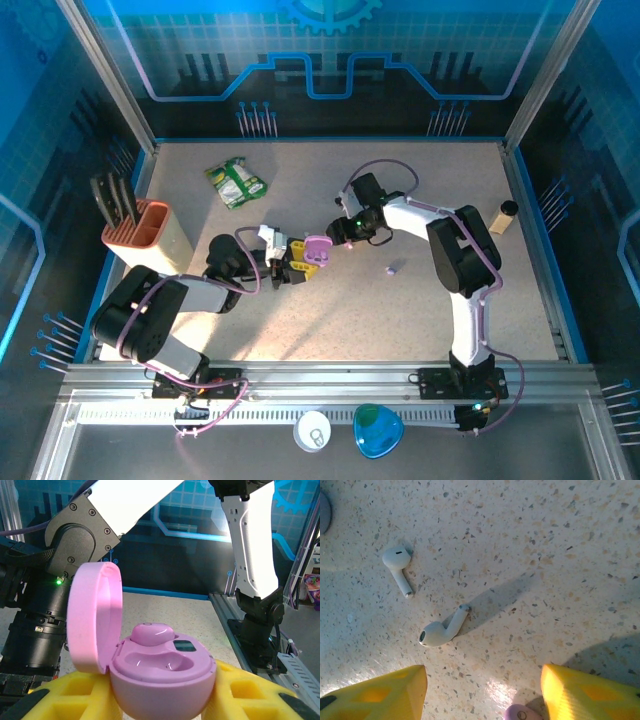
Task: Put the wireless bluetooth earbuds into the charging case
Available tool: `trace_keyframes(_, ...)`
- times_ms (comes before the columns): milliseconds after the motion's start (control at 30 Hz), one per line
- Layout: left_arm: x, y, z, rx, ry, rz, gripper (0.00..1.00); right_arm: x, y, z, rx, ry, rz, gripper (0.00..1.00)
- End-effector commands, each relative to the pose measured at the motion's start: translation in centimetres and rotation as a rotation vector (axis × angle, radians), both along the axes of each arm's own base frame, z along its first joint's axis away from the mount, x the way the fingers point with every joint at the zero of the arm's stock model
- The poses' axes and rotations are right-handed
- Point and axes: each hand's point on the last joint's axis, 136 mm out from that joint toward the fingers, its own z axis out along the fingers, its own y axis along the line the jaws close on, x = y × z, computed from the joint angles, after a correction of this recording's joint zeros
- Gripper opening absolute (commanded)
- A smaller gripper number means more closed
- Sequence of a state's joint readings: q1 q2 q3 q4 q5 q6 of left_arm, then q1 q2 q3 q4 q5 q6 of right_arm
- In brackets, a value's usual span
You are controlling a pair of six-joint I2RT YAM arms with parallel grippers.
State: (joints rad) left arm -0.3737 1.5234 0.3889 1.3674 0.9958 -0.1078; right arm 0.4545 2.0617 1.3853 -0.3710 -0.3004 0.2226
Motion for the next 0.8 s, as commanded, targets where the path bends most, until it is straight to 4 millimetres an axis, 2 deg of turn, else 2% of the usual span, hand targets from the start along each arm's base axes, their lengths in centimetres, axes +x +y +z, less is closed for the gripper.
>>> trace_keyframes(0, -0.4, 0.1, 0.4, -0.007, -0.014, -0.028, 0.37, -1.7, -0.2, -0.7, 0.001, 0.076, 0.033, 0.6)
trace_keyframes(267, -0.4, 0.2, 0.4, -0.008, -0.015, -0.026, 0.37, -2.6, -1.0, 0.0, -0.002, 0.075, 0.032, 0.51)
trace_keyframes(567, -0.5, 0.2, 0.4, -0.009, -0.011, -0.028, 0.37, -2.9, -2.4, -0.2, -0.03, 0.068, 0.01, 0.53)
trace_keyframes(767, -0.4, 0.2, 0.3, -0.007, -0.005, -0.028, 0.37, -3.3, -2.8, 0.0, -0.018, 0.079, 0.009, 0.44)
